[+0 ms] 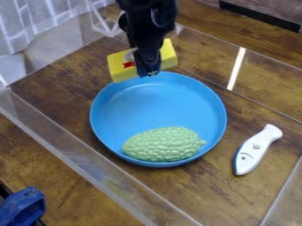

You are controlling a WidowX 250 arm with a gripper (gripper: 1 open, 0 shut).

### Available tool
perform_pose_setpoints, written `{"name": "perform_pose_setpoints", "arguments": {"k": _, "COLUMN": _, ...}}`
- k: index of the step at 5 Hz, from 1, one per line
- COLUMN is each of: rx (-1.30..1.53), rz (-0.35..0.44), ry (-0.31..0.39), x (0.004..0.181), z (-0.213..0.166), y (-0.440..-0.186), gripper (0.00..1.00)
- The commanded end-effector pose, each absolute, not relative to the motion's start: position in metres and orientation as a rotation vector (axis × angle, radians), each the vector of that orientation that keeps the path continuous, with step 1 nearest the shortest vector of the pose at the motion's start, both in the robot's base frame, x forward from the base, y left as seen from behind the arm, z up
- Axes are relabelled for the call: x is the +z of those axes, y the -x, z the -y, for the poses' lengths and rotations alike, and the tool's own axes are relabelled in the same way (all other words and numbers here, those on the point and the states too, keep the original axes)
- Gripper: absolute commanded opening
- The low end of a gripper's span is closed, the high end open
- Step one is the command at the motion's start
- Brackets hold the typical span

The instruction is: Put the yellow brick in the blue tray

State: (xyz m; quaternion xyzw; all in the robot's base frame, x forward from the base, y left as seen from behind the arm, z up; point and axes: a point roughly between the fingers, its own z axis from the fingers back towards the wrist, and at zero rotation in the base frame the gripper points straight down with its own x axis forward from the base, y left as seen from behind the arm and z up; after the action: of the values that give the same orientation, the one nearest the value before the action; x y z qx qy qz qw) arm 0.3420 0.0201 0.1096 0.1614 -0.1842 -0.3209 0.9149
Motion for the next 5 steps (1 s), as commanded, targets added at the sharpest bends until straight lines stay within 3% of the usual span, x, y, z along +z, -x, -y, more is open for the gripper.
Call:
{"name": "perform_pose_setpoints", "arguments": {"k": 1, "rx": -0.690, "rz": 0.463, "ry": -0.346, "x": 0.135, "z": -0.013, "y": -0.344, "gripper": 0.00}}
{"name": "perform_pose_setpoints", "arguments": {"k": 4, "rx": -0.763, "rz": 0.488, "ry": -0.327, "x": 0.139, "z": 0.003, "y": -0.342, "gripper": 0.00}}
{"name": "perform_pose_setpoints", "arguments": {"k": 5, "rx": -0.780, "rz": 0.504, "ry": -0.315, "x": 0.131, "z": 0.008, "y": -0.347, "gripper": 1.00}}
